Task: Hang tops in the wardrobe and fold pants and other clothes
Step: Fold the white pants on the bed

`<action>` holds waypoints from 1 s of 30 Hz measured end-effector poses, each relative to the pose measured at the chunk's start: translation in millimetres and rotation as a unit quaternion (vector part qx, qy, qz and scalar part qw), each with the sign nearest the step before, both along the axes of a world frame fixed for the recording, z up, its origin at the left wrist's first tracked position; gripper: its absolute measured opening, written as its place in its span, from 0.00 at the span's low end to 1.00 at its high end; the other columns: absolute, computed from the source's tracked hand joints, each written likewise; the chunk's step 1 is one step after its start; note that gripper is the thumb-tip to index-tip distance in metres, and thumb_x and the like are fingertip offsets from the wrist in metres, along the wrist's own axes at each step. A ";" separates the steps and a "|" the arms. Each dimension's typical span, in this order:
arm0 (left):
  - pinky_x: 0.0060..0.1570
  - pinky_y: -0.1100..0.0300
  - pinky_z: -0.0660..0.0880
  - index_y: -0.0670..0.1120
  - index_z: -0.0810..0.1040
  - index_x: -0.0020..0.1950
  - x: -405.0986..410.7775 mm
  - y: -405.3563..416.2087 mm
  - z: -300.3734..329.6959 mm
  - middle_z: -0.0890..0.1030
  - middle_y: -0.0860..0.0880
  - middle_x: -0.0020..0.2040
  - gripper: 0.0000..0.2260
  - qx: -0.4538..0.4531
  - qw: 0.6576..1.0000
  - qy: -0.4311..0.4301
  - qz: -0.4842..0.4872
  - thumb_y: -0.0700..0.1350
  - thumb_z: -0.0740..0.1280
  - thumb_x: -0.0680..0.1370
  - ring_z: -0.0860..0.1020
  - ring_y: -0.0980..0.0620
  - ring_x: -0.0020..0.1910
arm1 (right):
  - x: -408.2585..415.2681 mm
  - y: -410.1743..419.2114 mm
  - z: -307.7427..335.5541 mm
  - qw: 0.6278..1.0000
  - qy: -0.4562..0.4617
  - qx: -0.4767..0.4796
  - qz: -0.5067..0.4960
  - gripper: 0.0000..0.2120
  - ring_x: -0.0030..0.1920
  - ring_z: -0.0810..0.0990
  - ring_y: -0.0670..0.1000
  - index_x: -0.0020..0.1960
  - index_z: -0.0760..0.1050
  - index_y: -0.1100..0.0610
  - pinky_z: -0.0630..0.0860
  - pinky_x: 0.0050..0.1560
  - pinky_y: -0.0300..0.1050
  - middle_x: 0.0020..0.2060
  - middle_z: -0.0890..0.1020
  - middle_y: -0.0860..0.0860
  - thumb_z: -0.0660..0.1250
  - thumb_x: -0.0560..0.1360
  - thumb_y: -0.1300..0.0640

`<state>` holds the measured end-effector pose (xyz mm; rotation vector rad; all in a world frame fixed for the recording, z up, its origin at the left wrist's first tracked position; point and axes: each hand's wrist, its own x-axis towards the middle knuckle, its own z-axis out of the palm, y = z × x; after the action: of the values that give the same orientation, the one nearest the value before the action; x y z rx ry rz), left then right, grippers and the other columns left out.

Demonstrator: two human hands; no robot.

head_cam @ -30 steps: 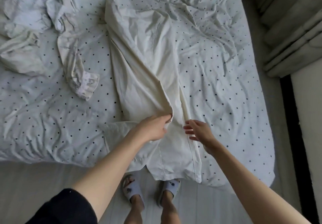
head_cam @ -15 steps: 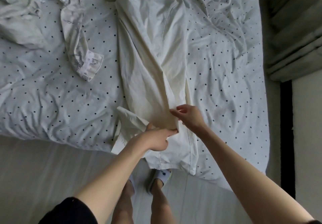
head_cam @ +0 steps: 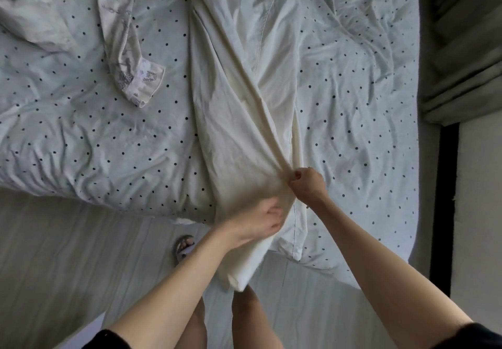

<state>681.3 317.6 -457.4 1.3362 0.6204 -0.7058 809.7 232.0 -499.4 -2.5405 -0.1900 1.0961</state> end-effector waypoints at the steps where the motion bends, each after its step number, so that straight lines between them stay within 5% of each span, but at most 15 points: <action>1: 0.53 0.62 0.71 0.42 0.65 0.68 1.6 0.3 -3.2 0.70 0.46 0.57 0.17 -0.022 0.998 0.012 0.054 0.33 0.56 0.80 0.72 0.53 0.55 | 1.7 -7.9 -2.6 1.000 0.003 -0.002 -0.004 0.10 0.39 0.75 0.56 0.36 0.75 0.56 0.72 0.36 0.43 0.35 0.76 0.54 0.59 0.72 0.66; 5: 0.61 0.62 0.66 0.47 0.58 0.75 2.0 15.3 -22.7 0.62 0.47 0.74 0.22 0.187 0.980 0.008 0.074 0.37 0.53 0.81 0.65 0.51 0.69 | 1.6 -35.3 -12.9 0.998 0.024 0.029 -0.040 0.12 0.41 0.78 0.54 0.53 0.80 0.60 0.79 0.48 0.49 0.38 0.78 0.52 0.60 0.75 0.65; 10: 0.69 0.63 0.50 0.48 0.51 0.77 1.2 43.4 -45.2 0.48 0.51 0.78 0.24 0.263 0.965 0.004 0.006 0.38 0.53 0.82 0.48 0.55 0.76 | -3.0 -29.8 -16.6 0.995 0.004 0.081 -0.050 0.08 0.41 0.77 0.50 0.51 0.78 0.58 0.74 0.42 0.44 0.39 0.78 0.50 0.63 0.77 0.56; 15: 0.65 0.63 0.62 0.45 0.64 0.72 9.7 56.0 -45.6 0.65 0.47 0.73 0.19 0.296 0.952 -0.014 0.075 0.38 0.55 0.81 0.64 0.50 0.71 | 1.1 -30.4 -17.7 0.998 -0.015 0.049 -0.028 0.07 0.35 0.77 0.50 0.46 0.79 0.54 0.71 0.34 0.41 0.34 0.78 0.48 0.64 0.77 0.53; 19: 0.57 0.68 0.63 0.45 0.65 0.72 26.6 74.8 -28.5 0.68 0.46 0.70 0.18 0.336 0.934 -0.049 0.111 0.38 0.54 0.81 0.67 0.51 0.69 | 13.4 -30.9 -10.0 0.999 0.033 0.019 0.029 0.09 0.34 0.76 0.50 0.49 0.80 0.58 0.70 0.32 0.39 0.33 0.78 0.50 0.64 0.77 0.55; 24: 0.65 0.64 0.60 0.44 0.64 0.73 56.8 112.3 1.4 0.66 0.45 0.73 0.19 0.365 0.919 -0.100 0.108 0.36 0.54 0.81 0.65 0.50 0.71 | 35.0 22.2 16.0 0.997 -0.005 0.069 0.033 0.16 0.55 0.78 0.53 0.60 0.75 0.56 0.74 0.54 0.46 0.53 0.81 0.52 0.63 0.77 0.48; 28: 0.62 0.72 0.55 0.44 0.63 0.73 81.7 161.6 11.1 0.62 0.48 0.75 0.20 0.374 0.909 -0.146 0.112 0.35 0.53 0.81 0.61 0.53 0.73 | 65.4 104.8 42.0 0.986 -0.094 0.132 0.037 0.21 0.58 0.76 0.53 0.65 0.71 0.55 0.69 0.51 0.44 0.57 0.79 0.52 0.61 0.78 0.43; 30: 0.62 0.68 0.60 0.46 0.64 0.73 93.7 187.1 9.2 0.66 0.47 0.73 0.20 0.372 0.907 -0.157 0.122 0.36 0.54 0.81 0.65 0.49 0.71 | 81.8 145.9 50.6 0.978 -0.142 0.139 0.060 0.22 0.60 0.75 0.54 0.67 0.68 0.54 0.70 0.55 0.46 0.60 0.77 0.53 0.60 0.78 0.44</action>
<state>774.9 504.7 -448.2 1.9767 0.8127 -0.0121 891.5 377.9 -448.8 -2.4407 -0.5391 0.6836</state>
